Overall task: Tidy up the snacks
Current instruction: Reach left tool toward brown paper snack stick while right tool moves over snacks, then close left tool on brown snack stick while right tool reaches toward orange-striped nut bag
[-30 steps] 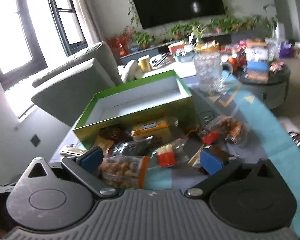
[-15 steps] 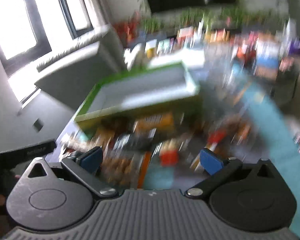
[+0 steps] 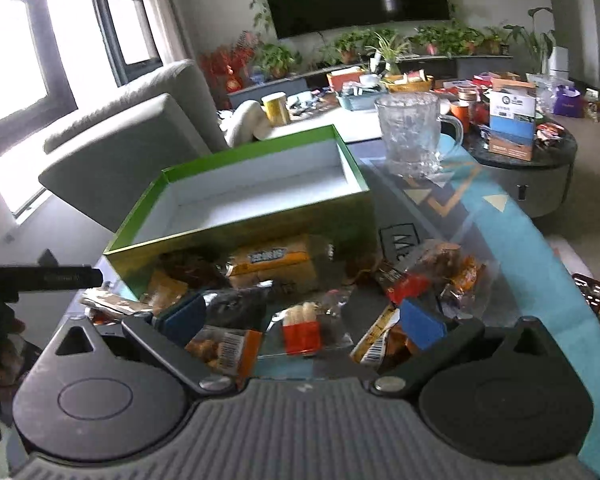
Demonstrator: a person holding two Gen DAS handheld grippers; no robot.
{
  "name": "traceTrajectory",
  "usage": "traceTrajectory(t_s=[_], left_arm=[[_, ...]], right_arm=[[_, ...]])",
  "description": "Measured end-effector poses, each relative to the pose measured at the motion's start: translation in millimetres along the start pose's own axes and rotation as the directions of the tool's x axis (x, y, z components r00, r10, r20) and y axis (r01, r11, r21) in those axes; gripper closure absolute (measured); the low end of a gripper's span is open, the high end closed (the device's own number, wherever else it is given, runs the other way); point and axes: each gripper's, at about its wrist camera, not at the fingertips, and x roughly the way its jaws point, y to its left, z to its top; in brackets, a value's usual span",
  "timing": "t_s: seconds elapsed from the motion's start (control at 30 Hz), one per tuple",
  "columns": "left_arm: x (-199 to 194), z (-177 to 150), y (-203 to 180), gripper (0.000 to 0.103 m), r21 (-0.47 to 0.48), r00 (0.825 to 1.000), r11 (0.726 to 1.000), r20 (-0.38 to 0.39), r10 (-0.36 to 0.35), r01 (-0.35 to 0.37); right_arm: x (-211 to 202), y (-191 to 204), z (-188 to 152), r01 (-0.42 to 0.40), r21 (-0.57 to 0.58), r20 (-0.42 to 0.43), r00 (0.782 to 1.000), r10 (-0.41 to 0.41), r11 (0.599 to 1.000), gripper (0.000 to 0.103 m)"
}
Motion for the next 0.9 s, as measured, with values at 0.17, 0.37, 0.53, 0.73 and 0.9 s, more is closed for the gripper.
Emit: traceTrajectory(t_s=[0.17, 0.37, 0.53, 0.73, 0.9], left_arm=[[19.9, -1.4, -16.0, 0.025, -0.016, 0.998, 1.000, -0.058, 0.020, -0.021], [27.6, -5.3, -11.1, 0.073, -0.036, 1.000, 0.999, -0.026, -0.017, 0.016], [10.9, -12.0, 3.0, 0.103, -0.086, 0.995, 0.992, -0.010, -0.094, 0.093], [-16.3, -20.2, 13.3, 0.103, -0.083, 0.991, 0.988, 0.052, -0.127, 0.131], [-23.0, -23.5, 18.9, 0.102, -0.081, 0.989, 0.987, 0.069, -0.132, 0.138]], right_arm=[[7.4, 0.5, -1.6, 0.014, -0.008, -0.022, 1.000, -0.014, 1.000, 0.020], [8.0, 2.3, -7.0, -0.068, -0.020, -0.061, 0.996, 0.067, 0.997, 0.020], [8.1, 20.1, -14.4, -0.171, -0.086, -0.085, 0.983, 0.164, 0.982, 0.020], [12.5, 41.6, -22.2, -0.199, -0.159, -0.116, 0.976, 0.182, 0.967, 0.020], [22.2, 52.6, -28.6, -0.176, -0.201, -0.140, 0.979, 0.150, 0.964, 0.020]])
